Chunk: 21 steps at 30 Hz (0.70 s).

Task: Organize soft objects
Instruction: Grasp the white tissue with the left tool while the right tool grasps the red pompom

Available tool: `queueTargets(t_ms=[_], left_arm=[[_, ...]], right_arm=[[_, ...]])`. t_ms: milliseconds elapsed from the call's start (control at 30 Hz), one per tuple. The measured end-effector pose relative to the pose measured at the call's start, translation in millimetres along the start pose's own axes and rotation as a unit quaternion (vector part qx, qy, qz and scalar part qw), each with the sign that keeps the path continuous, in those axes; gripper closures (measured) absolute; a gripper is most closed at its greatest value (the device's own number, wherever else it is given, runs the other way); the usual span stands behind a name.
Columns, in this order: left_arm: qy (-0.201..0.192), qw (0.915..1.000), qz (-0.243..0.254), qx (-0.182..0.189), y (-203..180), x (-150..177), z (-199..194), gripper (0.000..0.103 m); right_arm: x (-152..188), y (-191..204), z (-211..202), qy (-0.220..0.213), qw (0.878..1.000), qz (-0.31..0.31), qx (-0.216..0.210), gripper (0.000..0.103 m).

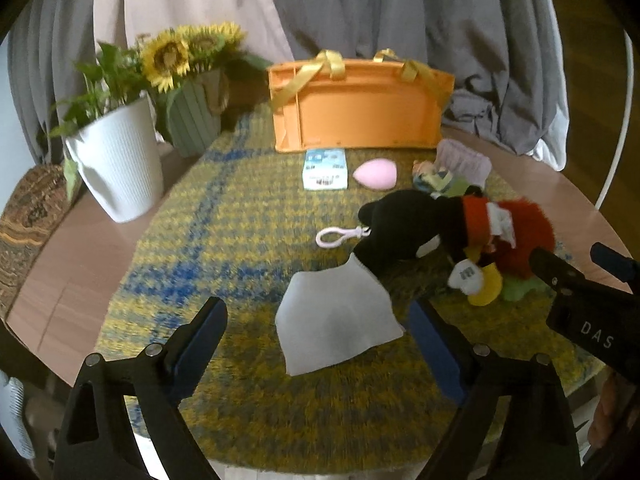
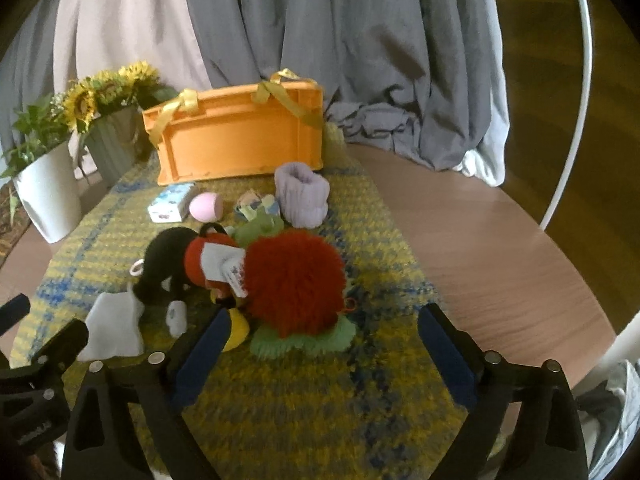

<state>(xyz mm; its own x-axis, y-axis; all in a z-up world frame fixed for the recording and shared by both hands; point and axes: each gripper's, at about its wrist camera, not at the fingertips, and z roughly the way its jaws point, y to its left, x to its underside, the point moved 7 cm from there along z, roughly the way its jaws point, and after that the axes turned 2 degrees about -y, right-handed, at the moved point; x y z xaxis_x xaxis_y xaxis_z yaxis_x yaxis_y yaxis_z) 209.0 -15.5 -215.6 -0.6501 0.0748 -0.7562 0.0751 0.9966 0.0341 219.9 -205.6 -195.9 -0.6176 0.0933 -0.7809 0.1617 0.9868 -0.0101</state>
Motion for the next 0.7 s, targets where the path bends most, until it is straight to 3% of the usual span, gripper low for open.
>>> queueTargets(t_ms=[300,567,633,700], left_arm=[[0.04,0.9992,-0.002,0.004,-3,12,36,0.024],[0.053,0.9981,-0.015,0.026,-3,16,41,0.059],[0.051,0.9981,-0.013,0.032,-6,15,40,0.075],[0.05,0.9981,-0.012,0.034,-8,14,38,0.081]], right_arm=[[3,6,34,0.022,1.0,-0.014,-0.003,0.017],[0,12,49,0.026,0.999,-0.022,-0.017,0.025],[0,12,54,0.029,0.999,-0.02,-0.021,0.039],[1,12,57,0.036,0.999,-0.015,-0.028,0.052]])
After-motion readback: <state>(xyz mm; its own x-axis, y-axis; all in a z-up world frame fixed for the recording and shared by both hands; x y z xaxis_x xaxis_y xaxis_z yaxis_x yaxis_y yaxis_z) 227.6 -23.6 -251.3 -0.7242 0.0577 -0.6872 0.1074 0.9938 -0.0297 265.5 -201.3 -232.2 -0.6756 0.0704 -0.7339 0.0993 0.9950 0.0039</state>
